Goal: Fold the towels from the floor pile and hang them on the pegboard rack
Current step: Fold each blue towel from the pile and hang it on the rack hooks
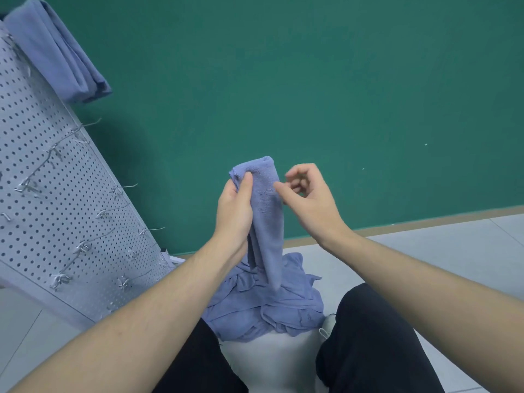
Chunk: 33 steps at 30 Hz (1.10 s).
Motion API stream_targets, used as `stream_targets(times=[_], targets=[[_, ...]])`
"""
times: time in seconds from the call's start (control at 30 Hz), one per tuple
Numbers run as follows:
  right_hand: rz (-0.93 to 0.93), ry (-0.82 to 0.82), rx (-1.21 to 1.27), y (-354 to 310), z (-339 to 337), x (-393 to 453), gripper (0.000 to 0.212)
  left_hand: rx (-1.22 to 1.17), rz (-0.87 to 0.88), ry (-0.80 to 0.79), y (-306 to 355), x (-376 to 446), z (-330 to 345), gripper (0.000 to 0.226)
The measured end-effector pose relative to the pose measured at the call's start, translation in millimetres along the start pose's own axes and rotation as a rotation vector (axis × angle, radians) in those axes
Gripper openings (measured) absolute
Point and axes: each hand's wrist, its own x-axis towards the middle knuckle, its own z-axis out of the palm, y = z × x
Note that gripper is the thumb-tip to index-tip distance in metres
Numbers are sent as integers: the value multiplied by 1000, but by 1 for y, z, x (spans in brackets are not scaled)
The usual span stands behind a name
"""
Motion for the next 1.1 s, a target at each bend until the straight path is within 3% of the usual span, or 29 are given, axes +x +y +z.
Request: stream_targets(times=[0.13,0.43,0.53,0.73,0.9,0.97,1.03,1.1], targets=[[94,-81,-94,19,0,-3,38,-57,-44,-3,6,7,-1,23],[148,-232,-264,29,21,-15,28,-191,-153,73,26,16,-5,34],[245,-342,-347,29,20,-14,26,-280,-163,176,33,22,-17,36],[336,-365,-242,23,15,-9,30,-469,-255,279,37,36,-66,30],[404,-514,-231,1,19,8,32,-490,-391,331,21,35,-106,31],[409,-552,-208,-7,24,16,30,-404,-427,378,12,33,-116,23],[394,-566,-214,-17,29,25,26,-121,-381,438,10,30,-122,17],[366,-620,-265,-27,31,36,22,211,-152,421,19,25,-121,17]])
